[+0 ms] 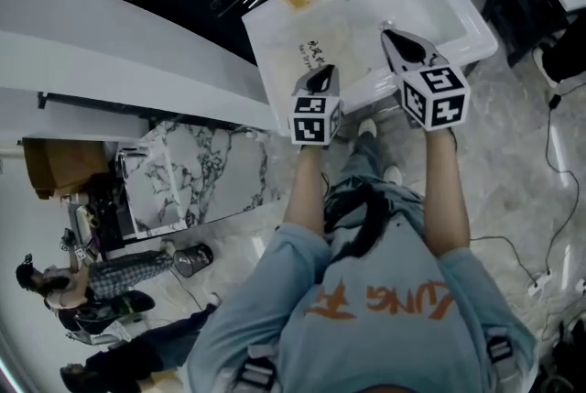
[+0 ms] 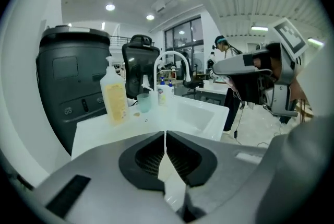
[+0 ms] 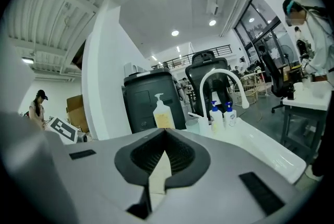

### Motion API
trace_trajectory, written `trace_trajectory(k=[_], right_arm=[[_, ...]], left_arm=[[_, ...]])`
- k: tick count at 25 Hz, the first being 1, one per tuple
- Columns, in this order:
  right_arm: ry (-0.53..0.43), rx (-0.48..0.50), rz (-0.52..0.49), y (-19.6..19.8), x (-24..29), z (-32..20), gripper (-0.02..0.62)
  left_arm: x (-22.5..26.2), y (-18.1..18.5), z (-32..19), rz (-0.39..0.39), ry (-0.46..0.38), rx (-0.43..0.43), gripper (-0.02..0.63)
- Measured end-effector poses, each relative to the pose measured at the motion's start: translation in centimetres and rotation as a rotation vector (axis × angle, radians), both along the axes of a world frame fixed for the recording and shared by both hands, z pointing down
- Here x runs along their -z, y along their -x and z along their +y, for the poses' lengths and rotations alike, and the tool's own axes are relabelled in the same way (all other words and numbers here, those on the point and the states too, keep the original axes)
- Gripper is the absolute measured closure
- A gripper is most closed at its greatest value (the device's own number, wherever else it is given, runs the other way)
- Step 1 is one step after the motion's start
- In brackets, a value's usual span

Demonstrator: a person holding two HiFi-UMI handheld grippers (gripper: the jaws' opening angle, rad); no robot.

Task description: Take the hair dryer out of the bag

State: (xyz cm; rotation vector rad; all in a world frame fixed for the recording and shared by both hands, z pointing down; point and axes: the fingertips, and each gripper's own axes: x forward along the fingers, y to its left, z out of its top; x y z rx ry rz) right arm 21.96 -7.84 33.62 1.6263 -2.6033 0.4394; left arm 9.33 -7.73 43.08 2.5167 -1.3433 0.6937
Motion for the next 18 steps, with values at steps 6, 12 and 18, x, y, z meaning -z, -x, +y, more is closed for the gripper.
trace_trajectory(k=[6, 12, 18], right_arm=[[0.073, 0.016, 0.026, 0.5, -3.1, -1.3, 0.595], [0.174, 0.042, 0.017, 2.6, -7.9, -4.3, 0.595], [0.201, 0.024, -0.010, 3.1, -10.2, -7.1, 0.595]], left_arm=[[-2.1, 1.5, -2.3, -0.102, 0.033, -0.002, 0.601], [-5.0, 1.7, -4.9, -0.256, 0.065, -0.110, 0.533], [-7.3, -0.2, -7.0, -0.304, 0.111, -0.241, 0.503]])
